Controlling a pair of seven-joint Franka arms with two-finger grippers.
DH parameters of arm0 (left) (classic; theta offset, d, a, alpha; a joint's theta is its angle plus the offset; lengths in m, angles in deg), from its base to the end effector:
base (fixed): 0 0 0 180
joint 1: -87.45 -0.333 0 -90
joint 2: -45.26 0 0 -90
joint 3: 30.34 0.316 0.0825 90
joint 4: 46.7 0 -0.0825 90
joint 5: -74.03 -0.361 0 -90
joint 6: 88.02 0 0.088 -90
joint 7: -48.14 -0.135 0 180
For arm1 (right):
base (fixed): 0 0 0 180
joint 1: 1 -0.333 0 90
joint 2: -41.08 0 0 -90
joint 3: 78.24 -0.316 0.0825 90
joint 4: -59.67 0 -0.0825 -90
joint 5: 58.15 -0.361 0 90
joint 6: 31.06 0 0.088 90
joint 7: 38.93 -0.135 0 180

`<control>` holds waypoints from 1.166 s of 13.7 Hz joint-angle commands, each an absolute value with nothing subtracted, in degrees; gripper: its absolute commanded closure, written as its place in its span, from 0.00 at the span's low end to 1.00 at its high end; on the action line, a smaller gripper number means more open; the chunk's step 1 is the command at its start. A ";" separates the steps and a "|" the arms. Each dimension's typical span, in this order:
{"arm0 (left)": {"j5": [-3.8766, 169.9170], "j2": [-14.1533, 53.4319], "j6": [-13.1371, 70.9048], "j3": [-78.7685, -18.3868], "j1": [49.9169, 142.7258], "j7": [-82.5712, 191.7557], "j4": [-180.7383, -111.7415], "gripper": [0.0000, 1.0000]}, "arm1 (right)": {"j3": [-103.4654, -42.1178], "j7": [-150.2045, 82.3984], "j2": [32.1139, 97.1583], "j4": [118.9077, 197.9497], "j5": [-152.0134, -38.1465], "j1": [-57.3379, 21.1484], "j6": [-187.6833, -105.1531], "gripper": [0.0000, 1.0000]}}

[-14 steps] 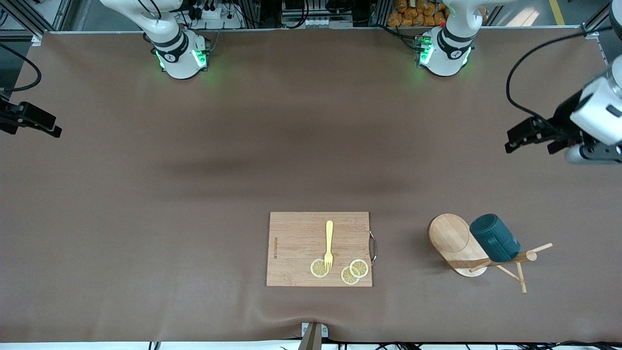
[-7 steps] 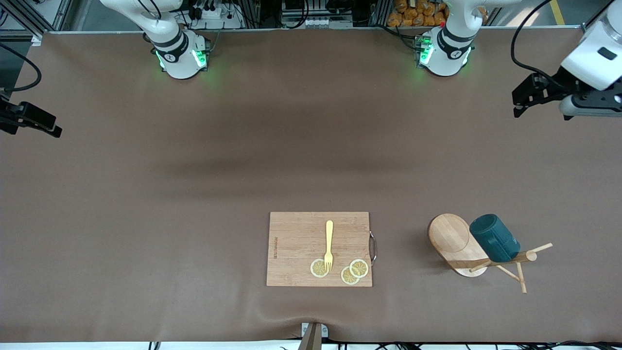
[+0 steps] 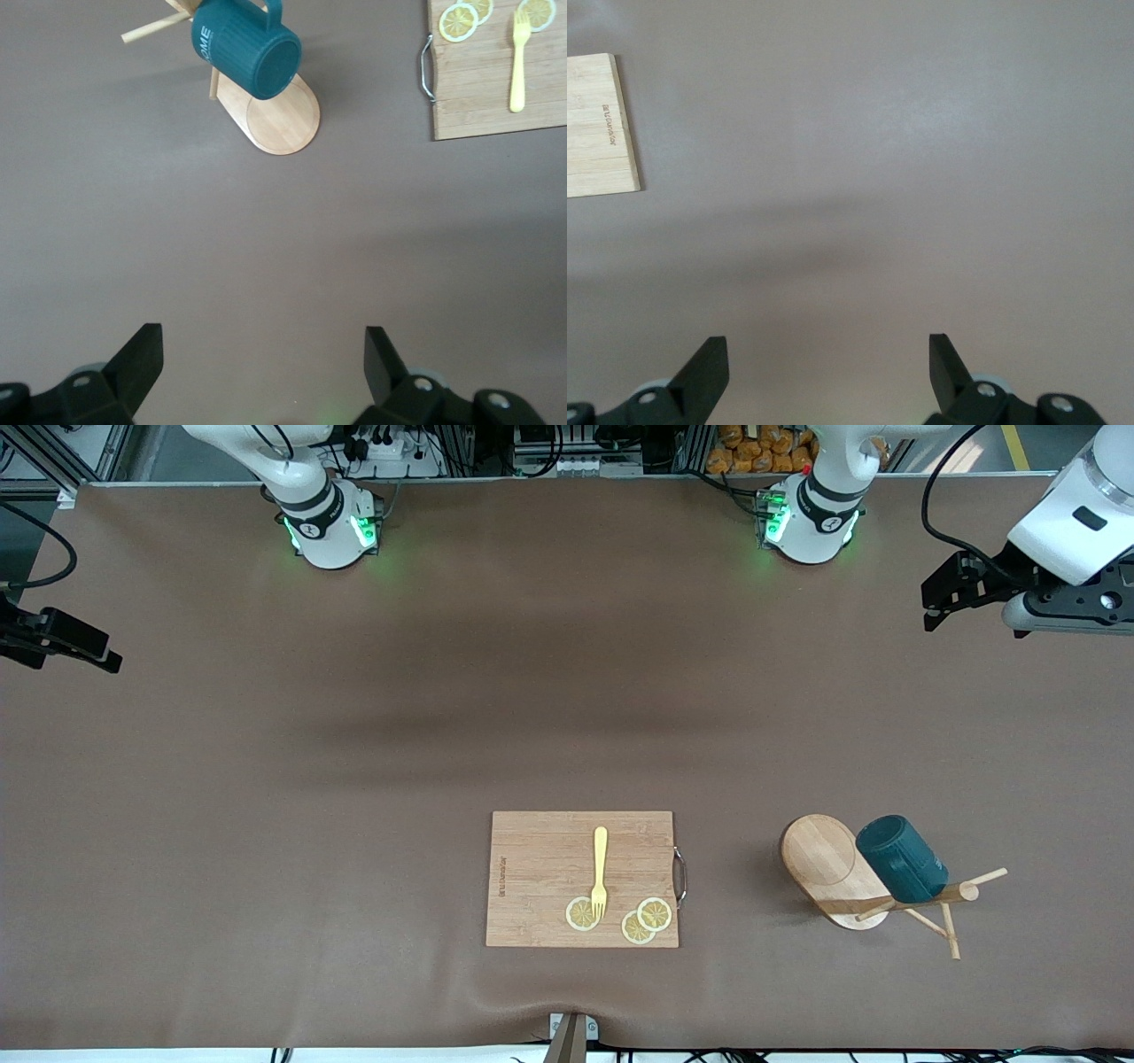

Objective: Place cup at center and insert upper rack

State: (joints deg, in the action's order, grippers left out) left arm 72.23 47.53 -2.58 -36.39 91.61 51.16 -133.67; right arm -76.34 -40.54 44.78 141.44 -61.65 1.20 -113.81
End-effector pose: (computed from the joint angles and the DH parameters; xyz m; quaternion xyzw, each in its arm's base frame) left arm 0.5040 -0.0875 0.6336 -0.9979 0.0613 -0.0083 0.0169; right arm 0.5368 -0.0290 0.6150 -0.9982 0.0466 0.0231 0.0298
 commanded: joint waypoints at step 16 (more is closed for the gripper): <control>73.41 48.60 -4.26 -35.53 91.14 50.60 -133.28 0.00 | -77.19 -39.73 41.52 145.54 -62.36 1.99 -116.32 0.00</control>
